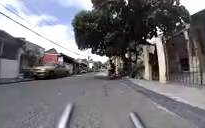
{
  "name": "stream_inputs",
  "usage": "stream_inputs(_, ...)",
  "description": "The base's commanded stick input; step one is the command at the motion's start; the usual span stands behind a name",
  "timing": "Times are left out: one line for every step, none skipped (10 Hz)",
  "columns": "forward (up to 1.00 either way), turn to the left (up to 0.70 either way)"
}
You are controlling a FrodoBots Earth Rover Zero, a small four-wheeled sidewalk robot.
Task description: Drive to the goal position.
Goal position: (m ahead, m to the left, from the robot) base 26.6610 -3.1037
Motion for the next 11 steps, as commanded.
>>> stream_inputs(0.85, 0.00)
stream_inputs(0.85, 0.00)
stream_inputs(0.85, 0.00)
stream_inputs(0.85, 0.00)
stream_inputs(0.85, 0.00)
stream_inputs(0.85, 0.00)
stream_inputs(0.88, 0.00)
stream_inputs(1.00, 0.00)
stream_inputs(1.00, 0.00)
stream_inputs(1.00, 0.00)
stream_inputs(1.00, 0.00)
